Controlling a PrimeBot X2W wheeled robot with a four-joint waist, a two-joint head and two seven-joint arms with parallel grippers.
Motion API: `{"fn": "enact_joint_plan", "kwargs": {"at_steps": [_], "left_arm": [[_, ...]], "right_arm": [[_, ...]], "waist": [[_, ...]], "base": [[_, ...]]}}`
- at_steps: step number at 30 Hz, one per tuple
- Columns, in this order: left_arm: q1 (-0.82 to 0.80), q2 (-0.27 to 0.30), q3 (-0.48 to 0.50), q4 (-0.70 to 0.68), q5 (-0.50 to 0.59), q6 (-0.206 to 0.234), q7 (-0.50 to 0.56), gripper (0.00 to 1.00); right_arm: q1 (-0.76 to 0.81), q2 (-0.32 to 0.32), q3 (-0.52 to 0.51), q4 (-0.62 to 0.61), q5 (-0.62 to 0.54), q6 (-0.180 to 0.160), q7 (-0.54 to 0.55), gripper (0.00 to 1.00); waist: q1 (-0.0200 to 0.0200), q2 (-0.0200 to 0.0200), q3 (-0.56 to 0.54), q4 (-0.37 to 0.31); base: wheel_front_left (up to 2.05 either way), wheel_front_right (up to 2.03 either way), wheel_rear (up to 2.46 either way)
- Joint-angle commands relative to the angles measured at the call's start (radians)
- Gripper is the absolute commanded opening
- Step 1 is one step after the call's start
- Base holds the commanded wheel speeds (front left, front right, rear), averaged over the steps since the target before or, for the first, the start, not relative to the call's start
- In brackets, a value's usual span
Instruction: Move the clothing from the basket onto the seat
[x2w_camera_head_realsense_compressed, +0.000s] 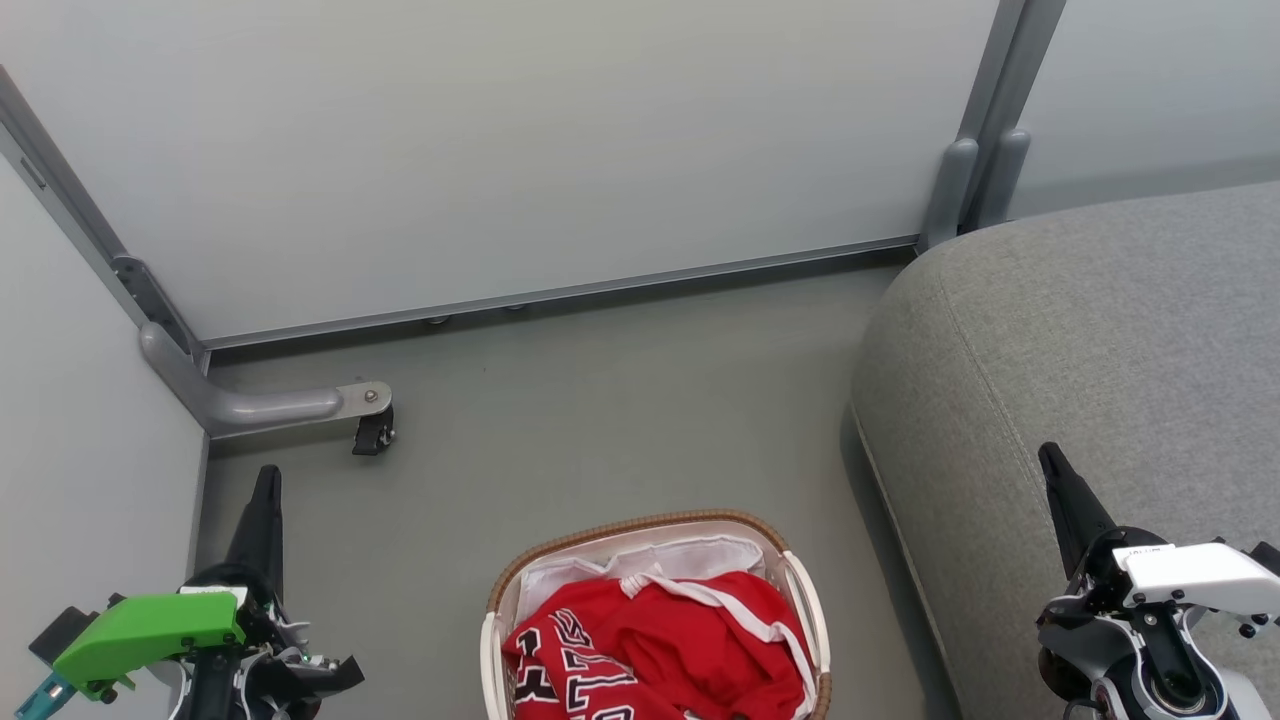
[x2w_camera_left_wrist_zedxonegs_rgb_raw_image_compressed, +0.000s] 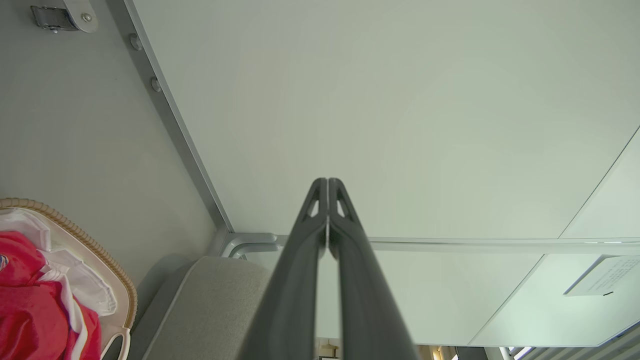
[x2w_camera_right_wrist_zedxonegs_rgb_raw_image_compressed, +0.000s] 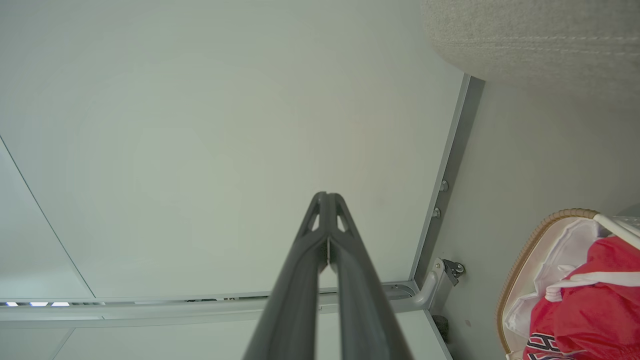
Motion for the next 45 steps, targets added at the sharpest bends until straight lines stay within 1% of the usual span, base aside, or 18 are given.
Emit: {"fn": "enact_joint_plan", "kwargs": {"at_steps": [1,3,4,9,15,21,25,31,37,43,45], "left_arm": [[-0.011,0.002,0.001,-0.001,0.005,-0.003,0.002,0.00],[-0.011,0.002,0.001,-0.001,0.005,-0.003,0.002,0.00],[0.000,0.000,0.000,0.000,0.000,0.000,0.000,1.00],[0.027,-0.010,-0.008,0.036,0.001,0.001,-0.005,1.00],[0.032,-0.009,-0.040,0.029,0.011,0.001,-0.036,1.00],[0.037,-0.008,-0.069,0.022,0.029,0.001,-0.064,1.00],[0.037,-0.007,-0.085,0.016,0.050,0.001,-0.082,1.00],[0.035,-0.006,-0.100,-0.003,0.122,0.000,-0.108,1.00],[0.031,-0.005,-0.108,-0.015,0.247,0.000,-0.132,1.00],[0.027,-0.004,-0.113,-0.030,0.378,0.004,-0.155,1.00],[0.027,-0.004,-0.115,-0.035,0.406,0.008,-0.161,1.00]], "right_arm": [[0.011,-0.006,-0.001,-0.003,0.004,0.000,0.002,0.00],[0.011,-0.006,-0.001,-0.003,0.004,0.000,0.002,0.00],[0.000,0.000,0.000,0.000,0.000,0.000,0.000,1.00],[0.019,0.012,0.006,0.036,-0.002,0.000,-0.004,1.00],[0.025,0.010,0.021,0.037,-0.018,0.000,-0.035,1.00],[0.027,0.009,0.023,0.040,-0.053,0.000,-0.064,1.00],[0.028,0.008,0.015,0.039,-0.096,0.000,-0.082,1.00],[0.028,0.007,0.003,0.022,-0.204,0.000,-0.107,1.00],[0.031,0.005,0.005,-0.009,-0.319,0.000,-0.131,1.00],[0.036,0.004,0.011,-0.050,-0.484,0.000,-0.155,1.00],[0.037,0.004,0.014,-0.061,-0.525,0.000,-0.161,1.00]], "waist": [[0.0000,0.0000,0.000,0.000],[0.0000,0.0000,0.000,0.000],[0.0000,0.0000,0.000,0.000],[0.0000,0.0000,0.000,0.000],[0.0000,0.0000,-0.001,0.000],[0.0000,0.0000,-0.001,0.000],[0.0000,0.0000,-0.002,0.000],[0.0000,0.0000,-0.003,0.002],[0.0000,0.0000,-0.004,0.004],[0.0000,0.0000,-0.005,0.005],[0.0000,0.0000,-0.005,0.006]], "base": [[0.00,0.00,0.00],[0.00,0.00,0.00],[0.00,0.00,0.00],[0.00,0.00,0.00],[0.00,0.00,0.00],[0.00,0.00,0.00],[0.00,0.00,0.00],[0.00,0.00,0.00],[0.00,0.00,0.00],[0.00,0.00,0.00],[0.00,0.00,0.00]]}}
